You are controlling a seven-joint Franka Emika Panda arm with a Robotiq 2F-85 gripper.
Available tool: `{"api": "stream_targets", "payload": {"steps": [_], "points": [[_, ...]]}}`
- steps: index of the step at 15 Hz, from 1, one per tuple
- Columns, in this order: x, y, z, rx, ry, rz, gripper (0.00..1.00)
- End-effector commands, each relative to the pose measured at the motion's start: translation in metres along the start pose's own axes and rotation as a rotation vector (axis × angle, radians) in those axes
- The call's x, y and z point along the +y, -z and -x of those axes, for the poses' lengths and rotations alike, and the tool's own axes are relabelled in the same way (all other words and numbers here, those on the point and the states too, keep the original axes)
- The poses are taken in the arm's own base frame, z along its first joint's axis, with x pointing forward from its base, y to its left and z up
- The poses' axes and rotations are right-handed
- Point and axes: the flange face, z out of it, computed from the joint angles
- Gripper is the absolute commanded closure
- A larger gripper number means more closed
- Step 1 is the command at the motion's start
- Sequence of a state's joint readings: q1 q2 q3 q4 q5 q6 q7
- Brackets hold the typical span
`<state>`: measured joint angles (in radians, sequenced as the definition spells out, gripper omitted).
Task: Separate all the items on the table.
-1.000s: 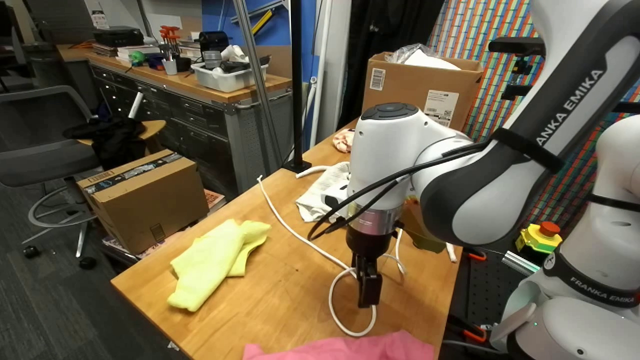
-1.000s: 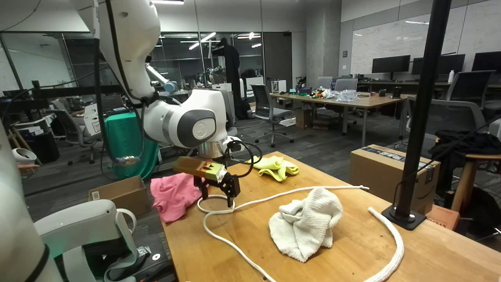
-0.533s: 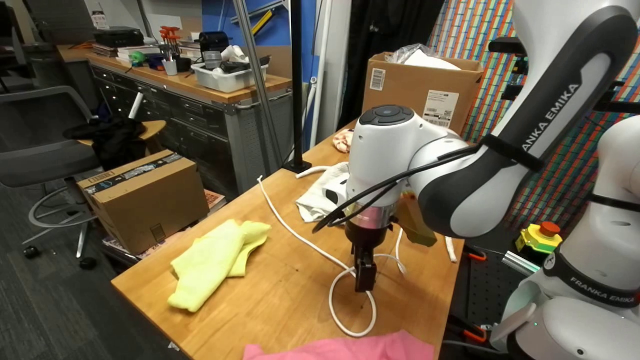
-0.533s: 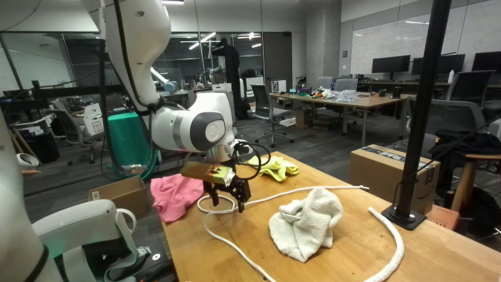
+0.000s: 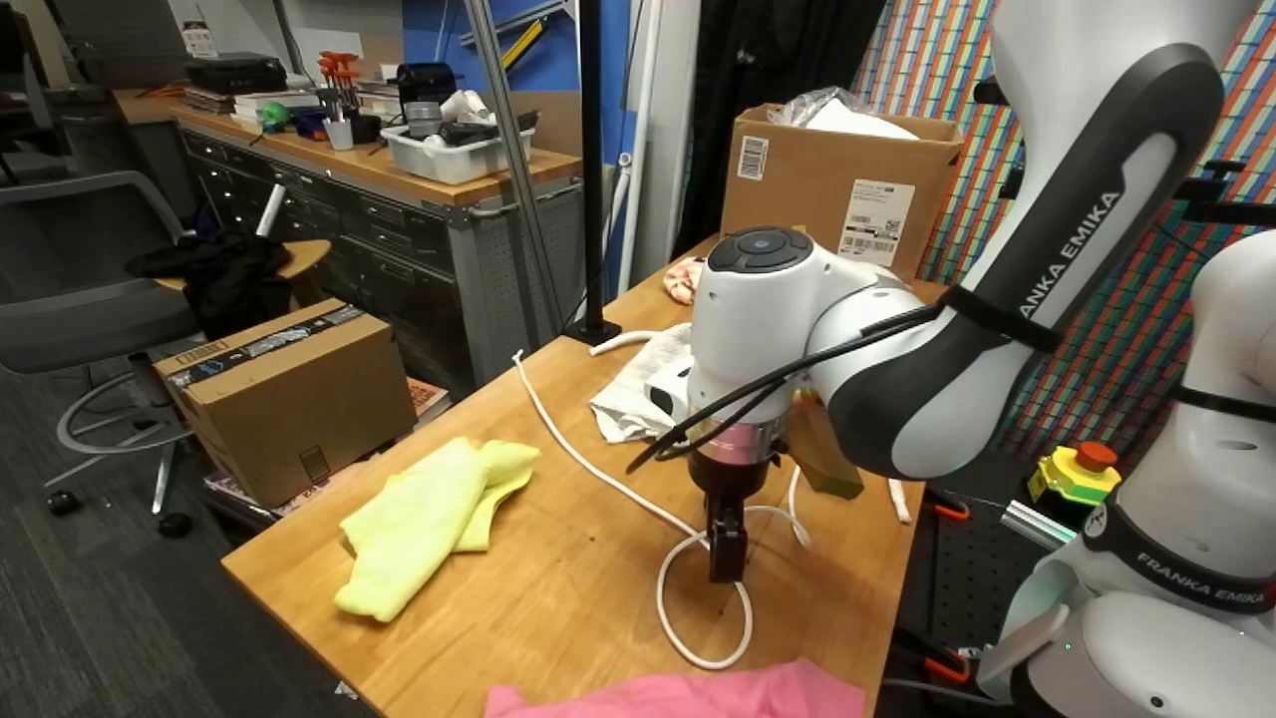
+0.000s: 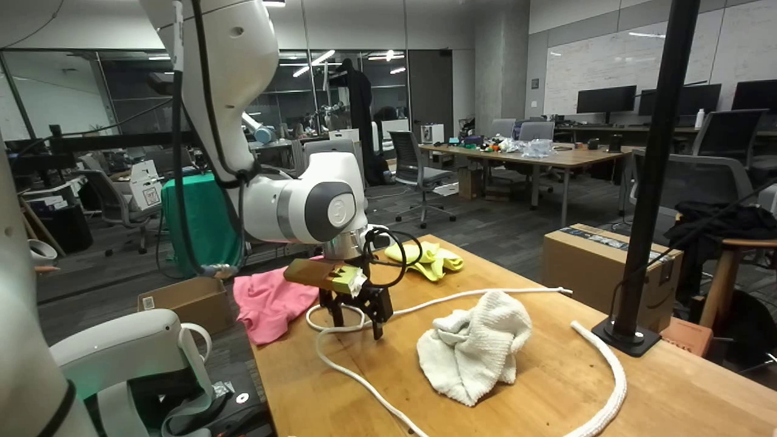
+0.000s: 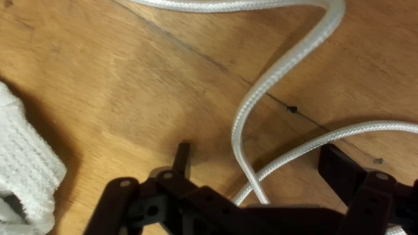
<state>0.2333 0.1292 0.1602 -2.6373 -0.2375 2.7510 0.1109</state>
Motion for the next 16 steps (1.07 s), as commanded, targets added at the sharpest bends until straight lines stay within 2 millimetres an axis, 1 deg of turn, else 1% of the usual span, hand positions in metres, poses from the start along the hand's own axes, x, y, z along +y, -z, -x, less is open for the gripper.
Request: {"api": "stream_targets", "payload": {"steps": [1, 3, 11, 16], "points": [[0.004, -0.002, -0.005, 0.012, -0.016, 0.013, 0.0], [0.007, -0.001, -0.004, 0.014, -0.02, 0.021, 0.0], [0.034, -0.002, -0.001, 0.009, -0.071, 0.061, 0.0], [0.045, -0.004, 0.002, 0.004, -0.108, 0.07, 0.0]]}}
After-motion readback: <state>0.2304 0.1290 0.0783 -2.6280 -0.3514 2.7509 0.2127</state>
